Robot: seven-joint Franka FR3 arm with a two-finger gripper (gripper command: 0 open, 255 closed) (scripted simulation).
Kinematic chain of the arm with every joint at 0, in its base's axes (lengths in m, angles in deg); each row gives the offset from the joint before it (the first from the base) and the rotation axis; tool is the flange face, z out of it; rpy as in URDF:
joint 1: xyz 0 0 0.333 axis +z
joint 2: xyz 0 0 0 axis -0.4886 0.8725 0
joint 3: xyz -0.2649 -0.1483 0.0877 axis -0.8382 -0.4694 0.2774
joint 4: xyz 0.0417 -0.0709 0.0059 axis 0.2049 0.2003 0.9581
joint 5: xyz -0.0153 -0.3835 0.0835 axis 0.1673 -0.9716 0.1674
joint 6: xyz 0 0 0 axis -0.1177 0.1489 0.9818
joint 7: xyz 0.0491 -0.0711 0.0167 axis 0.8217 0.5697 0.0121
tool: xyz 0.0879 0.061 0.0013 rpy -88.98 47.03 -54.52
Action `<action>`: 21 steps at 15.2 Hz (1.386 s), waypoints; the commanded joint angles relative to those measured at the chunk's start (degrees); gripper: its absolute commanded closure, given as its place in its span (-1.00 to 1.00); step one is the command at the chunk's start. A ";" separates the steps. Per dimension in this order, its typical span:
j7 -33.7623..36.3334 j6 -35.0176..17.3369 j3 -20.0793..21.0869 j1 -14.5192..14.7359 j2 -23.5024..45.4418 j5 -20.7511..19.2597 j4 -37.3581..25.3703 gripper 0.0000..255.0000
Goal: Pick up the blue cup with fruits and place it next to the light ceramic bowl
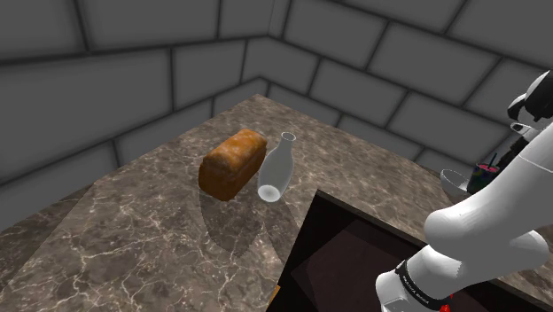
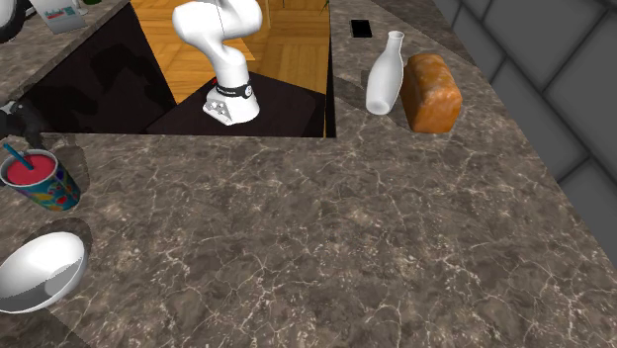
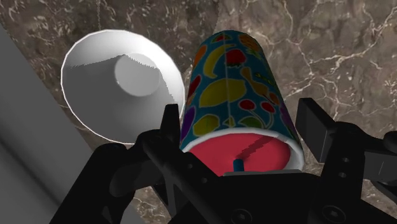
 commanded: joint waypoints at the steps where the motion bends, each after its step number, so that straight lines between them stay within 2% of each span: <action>1: -0.75 -1.46 0.16 -0.36 1.02 1.01 0.80 1.00; 16: -5.49 -11.16 2.57 -2.75 7.47 7.86 6.57 1.00; 21: -5.58 -11.31 2.64 -2.82 7.59 7.99 6.64 1.00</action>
